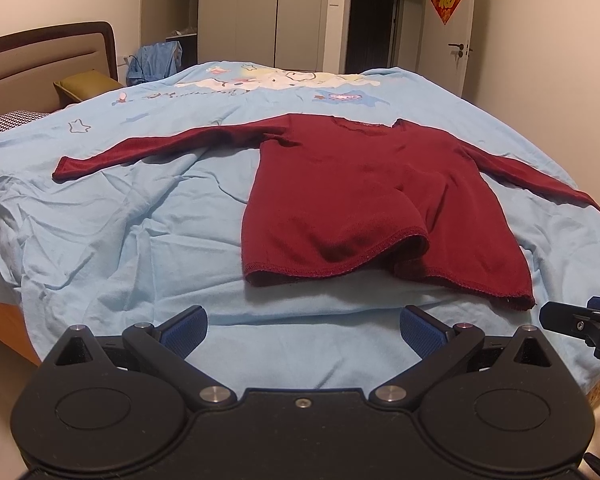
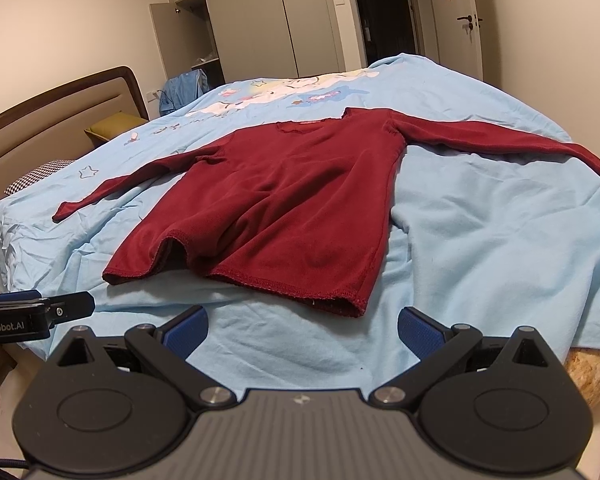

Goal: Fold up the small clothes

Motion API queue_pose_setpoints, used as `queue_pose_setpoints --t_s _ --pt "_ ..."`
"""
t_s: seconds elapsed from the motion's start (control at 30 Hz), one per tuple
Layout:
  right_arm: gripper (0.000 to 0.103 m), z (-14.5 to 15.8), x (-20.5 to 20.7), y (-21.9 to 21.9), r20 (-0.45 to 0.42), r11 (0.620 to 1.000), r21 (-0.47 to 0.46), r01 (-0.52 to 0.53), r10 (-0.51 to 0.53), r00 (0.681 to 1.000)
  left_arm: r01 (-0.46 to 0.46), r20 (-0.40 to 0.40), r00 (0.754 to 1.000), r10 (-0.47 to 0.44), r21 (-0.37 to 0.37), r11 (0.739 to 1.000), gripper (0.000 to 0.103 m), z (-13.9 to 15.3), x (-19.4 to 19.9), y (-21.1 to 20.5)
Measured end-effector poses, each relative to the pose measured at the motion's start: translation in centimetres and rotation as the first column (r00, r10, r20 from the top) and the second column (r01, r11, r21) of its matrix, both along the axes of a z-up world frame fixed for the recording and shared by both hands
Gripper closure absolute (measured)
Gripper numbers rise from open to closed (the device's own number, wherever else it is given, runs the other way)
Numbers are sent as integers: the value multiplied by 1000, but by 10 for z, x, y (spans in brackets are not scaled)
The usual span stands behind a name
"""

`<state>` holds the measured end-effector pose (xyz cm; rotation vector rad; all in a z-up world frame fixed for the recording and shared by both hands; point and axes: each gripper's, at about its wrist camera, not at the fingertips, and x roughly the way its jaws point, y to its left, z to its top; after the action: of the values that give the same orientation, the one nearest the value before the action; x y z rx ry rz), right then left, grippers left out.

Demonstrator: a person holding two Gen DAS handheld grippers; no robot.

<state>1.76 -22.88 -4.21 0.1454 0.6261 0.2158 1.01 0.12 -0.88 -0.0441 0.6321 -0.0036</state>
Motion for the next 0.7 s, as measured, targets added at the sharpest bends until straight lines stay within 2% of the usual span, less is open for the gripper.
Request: queue_pose_setpoints --t_s 0.5,0.7 --pt "0 -8 11 0 -56 1000 2 -12 12 998 12 -52 999 -12 -11 1000 1 -7 14 -1" --pt "0 -11 22 -1 -90 1000 4 -18 18 996 26 -50 998 -27 -16 1000 1 -1 27 0"
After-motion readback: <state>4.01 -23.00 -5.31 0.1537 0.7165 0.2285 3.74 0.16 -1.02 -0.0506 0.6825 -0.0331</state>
